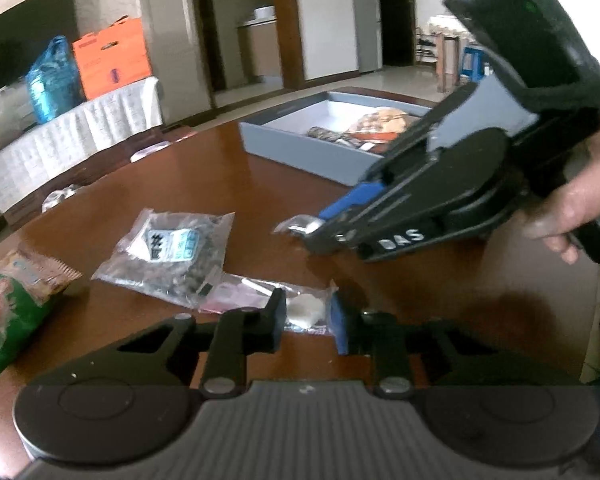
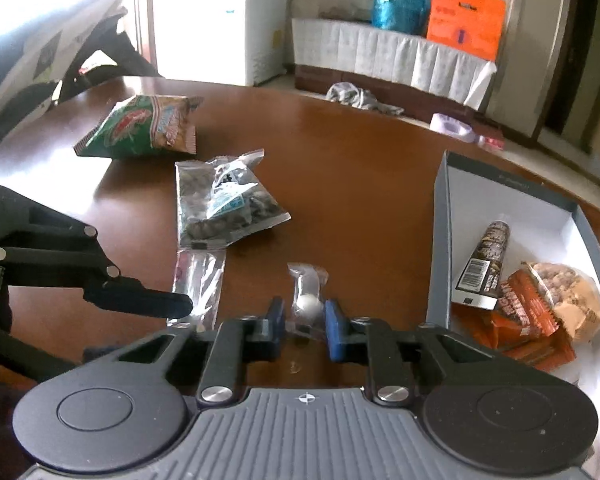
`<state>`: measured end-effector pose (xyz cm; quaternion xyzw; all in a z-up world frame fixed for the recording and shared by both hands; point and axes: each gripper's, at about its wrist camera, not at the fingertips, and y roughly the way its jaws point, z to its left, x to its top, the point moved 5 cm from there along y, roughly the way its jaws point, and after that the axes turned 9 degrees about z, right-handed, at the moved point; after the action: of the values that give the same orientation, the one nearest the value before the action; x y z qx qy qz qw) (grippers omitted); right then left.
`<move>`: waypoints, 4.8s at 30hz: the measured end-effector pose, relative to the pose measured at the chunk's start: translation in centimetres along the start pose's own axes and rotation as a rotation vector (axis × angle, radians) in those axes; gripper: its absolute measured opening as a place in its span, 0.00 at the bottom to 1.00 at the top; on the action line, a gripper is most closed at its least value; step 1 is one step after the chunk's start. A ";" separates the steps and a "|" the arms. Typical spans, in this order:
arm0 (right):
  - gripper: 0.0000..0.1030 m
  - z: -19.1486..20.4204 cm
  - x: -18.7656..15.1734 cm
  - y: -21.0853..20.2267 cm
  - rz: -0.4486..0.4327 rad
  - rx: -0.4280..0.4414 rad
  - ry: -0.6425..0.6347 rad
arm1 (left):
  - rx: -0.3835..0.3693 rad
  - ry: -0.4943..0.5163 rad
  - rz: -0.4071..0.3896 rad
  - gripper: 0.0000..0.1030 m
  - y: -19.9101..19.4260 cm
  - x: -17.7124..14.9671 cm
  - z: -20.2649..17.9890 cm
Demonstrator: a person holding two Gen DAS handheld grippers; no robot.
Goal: Organize snacks
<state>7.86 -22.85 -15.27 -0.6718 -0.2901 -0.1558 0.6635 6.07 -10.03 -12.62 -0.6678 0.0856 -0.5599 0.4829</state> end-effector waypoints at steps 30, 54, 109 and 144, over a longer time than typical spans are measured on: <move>0.22 -0.9 -2.0 -3.9 -0.028 0.072 0.100 | 0.437 -0.436 0.060 0.96 -1.9 -1.7 1.2; 0.22 0.7 -1.9 -3.8 -0.027 0.057 0.058 | 0.298 -0.498 0.017 0.22 0.2 -1.5 2.9; 0.23 4.6 -2.3 -7.6 -0.150 0.041 -0.005 | 0.379 -0.390 -0.023 0.05 -2.7 -1.6 1.7; 0.23 1.2 -2.4 -10.1 -0.219 0.032 0.072 | 0.371 -0.301 -0.069 0.05 -1.7 2.6 -1.1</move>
<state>-0.24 -22.60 -8.63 -0.6196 -0.3401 -0.2466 0.6630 5.32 -11.47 -9.75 -0.6463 -0.1147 -0.4763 0.5850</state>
